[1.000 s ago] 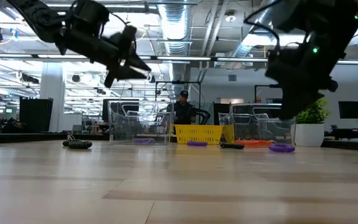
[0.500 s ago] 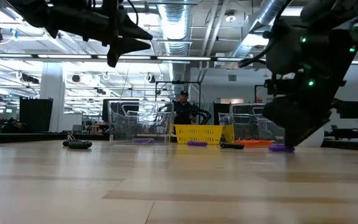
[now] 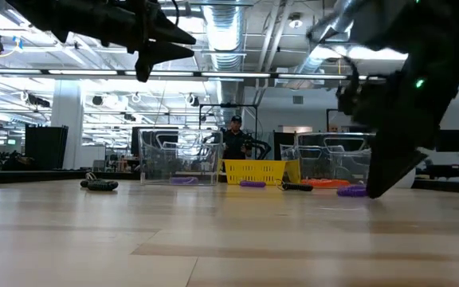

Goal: Sort spring keychains
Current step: Put the bottom purple spring keychain into the left transparent bin

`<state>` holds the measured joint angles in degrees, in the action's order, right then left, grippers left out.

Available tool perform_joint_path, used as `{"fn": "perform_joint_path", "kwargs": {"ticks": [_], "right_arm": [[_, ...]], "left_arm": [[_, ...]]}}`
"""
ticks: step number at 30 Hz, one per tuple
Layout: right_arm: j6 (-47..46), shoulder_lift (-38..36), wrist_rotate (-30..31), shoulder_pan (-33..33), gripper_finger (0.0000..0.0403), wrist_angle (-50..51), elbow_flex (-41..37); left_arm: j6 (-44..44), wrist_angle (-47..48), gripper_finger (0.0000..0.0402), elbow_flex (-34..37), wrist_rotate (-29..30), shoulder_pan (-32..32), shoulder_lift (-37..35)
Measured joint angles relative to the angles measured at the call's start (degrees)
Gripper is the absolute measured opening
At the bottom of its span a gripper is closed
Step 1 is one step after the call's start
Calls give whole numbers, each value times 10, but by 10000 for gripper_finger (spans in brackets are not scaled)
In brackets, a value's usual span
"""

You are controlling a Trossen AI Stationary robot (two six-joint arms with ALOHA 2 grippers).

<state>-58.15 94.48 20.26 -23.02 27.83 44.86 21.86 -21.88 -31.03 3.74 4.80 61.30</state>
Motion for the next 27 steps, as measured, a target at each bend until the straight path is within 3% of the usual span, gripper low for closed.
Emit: {"fn": "perform_joint_path", "kwargs": {"ticks": [4, 9, 18, 27], "right_arm": [[50, -6, -44, -35, 81, -45, 0], [53, -4, -49, -73, 81, -52, 0], [42, -4, 27, -90, 82, -23, 0], [74, -4, 55, -57, 82, 39, 0]], "left_arm": [[-2, 0, 112, 0, 43, -24, 4], [8, -5, 112, 1, 72, -54, 20], [52, -20, 112, 1, 120, -119, 90], [72, -57, 112, 1, 143, -156, 154]]}}
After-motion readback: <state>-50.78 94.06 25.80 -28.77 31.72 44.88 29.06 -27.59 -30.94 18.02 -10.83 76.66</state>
